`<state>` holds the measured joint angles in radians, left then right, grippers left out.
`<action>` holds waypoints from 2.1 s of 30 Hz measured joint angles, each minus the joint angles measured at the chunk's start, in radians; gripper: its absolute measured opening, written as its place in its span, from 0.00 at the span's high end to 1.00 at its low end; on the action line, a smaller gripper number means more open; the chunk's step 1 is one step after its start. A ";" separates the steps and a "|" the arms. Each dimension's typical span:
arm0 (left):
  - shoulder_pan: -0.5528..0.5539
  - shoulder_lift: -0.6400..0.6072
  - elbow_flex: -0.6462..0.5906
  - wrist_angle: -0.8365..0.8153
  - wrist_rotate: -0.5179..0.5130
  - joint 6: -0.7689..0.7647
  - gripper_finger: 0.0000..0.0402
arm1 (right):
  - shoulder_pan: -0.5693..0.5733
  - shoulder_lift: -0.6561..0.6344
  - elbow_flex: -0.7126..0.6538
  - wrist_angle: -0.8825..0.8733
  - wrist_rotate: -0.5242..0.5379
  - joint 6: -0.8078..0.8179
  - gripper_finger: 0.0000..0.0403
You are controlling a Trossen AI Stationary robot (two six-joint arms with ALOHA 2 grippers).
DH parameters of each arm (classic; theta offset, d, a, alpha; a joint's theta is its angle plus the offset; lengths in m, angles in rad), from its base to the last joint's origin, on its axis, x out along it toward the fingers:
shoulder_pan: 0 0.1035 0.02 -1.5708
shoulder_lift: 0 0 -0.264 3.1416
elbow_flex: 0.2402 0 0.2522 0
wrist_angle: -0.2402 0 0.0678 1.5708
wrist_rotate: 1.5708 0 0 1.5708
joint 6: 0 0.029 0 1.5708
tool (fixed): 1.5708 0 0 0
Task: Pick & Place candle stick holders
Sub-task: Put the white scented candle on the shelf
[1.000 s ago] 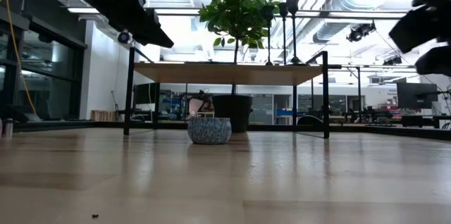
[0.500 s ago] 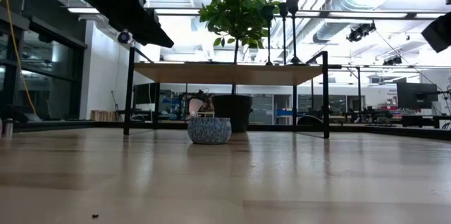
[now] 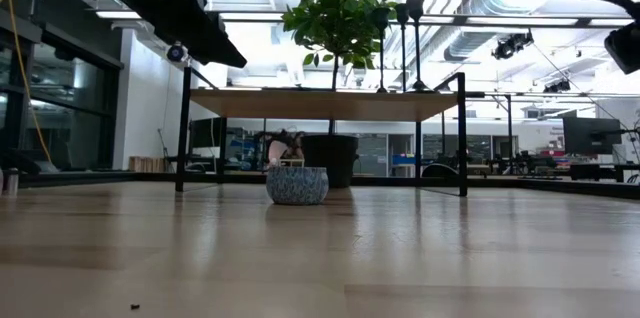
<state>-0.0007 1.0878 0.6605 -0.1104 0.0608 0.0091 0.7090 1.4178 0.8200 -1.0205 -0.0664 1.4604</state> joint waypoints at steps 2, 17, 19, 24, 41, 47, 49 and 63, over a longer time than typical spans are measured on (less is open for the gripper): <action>0.000 0.000 0.000 0.000 0.000 -0.006 0.59 | 0.000 -0.004 0.000 -0.009 -0.002 0.014 0.31; 0.000 0.000 0.000 0.000 0.000 -0.006 0.59 | 0.001 -0.171 0.000 -0.052 0.120 0.088 0.31; 0.000 0.000 0.000 0.000 0.000 -0.006 0.59 | 0.001 -0.167 0.000 -0.043 0.117 0.094 0.31; 0.000 0.000 0.000 -0.001 0.001 -0.007 0.59 | 0.002 -0.167 0.000 -0.064 0.116 0.189 0.31; 0.000 0.000 0.000 -0.004 0.002 -0.014 0.59 | 0.104 -0.144 0.000 -0.065 0.123 0.384 0.31; 0.000 0.000 0.000 -0.004 0.002 -0.017 0.59 | 0.104 -0.103 0.000 -0.044 0.081 0.427 0.31; 0.000 0.000 0.000 -0.004 0.002 -0.017 0.59 | 0.104 -0.088 0.000 -0.039 0.071 0.429 0.31; 0.000 0.000 0.000 -0.004 0.002 -0.018 0.59 | 0.104 -0.081 0.000 -0.032 0.116 0.436 0.31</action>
<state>-0.0006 1.0882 0.6605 -0.1143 0.0628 -0.0086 0.8127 1.3369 0.8200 -1.0526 0.0494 1.8964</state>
